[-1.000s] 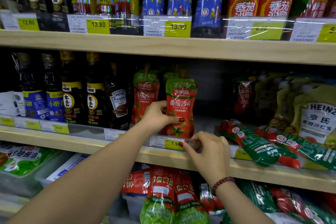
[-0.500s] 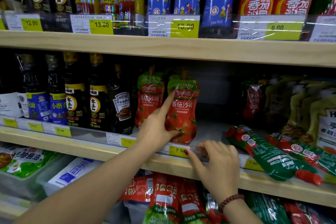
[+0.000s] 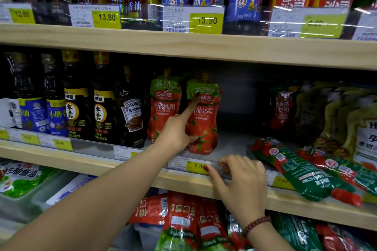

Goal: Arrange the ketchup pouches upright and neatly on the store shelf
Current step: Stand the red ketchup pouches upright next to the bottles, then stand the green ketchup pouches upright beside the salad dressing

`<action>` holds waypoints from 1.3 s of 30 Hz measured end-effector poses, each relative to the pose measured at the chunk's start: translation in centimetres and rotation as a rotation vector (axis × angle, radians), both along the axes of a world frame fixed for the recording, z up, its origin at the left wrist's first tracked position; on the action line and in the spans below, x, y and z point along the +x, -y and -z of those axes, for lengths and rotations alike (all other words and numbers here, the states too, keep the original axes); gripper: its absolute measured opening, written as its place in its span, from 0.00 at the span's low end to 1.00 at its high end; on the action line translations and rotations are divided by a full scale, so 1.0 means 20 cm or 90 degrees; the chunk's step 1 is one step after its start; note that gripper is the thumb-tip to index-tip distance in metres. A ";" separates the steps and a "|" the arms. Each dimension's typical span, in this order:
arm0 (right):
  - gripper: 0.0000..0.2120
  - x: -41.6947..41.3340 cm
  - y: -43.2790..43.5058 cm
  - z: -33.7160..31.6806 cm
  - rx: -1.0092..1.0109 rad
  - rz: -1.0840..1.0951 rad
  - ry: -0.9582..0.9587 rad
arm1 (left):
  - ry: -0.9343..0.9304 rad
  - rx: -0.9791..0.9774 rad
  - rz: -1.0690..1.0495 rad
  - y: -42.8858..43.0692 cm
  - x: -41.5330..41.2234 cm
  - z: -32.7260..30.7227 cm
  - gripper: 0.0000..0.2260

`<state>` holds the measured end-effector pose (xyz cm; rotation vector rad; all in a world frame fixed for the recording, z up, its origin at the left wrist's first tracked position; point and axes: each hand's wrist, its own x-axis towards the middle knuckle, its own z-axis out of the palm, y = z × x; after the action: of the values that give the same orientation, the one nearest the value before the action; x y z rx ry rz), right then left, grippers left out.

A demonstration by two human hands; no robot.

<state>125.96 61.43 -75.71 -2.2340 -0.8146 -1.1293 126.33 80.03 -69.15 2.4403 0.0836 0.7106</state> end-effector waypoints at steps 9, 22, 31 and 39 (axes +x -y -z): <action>0.12 -0.01 0.00 0.00 -0.006 -0.004 -0.008 | 0.007 0.005 -0.004 0.01 -0.02 0.00 0.50; 0.12 -0.07 0.09 -0.22 -0.131 -0.032 -0.186 | 0.036 -0.042 -0.002 0.22 -0.13 0.03 0.20; 0.17 -0.06 0.57 -0.42 -0.141 -0.037 -0.211 | 0.007 -0.061 0.100 0.53 -0.04 0.06 0.09; 0.28 -0.06 0.77 -0.35 -0.341 0.098 -0.197 | -0.062 -0.033 0.084 0.59 0.01 0.07 0.13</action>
<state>124.74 46.06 -68.80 -2.8611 -0.8987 -0.6438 126.61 68.32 -70.47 2.4039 -0.0212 0.5255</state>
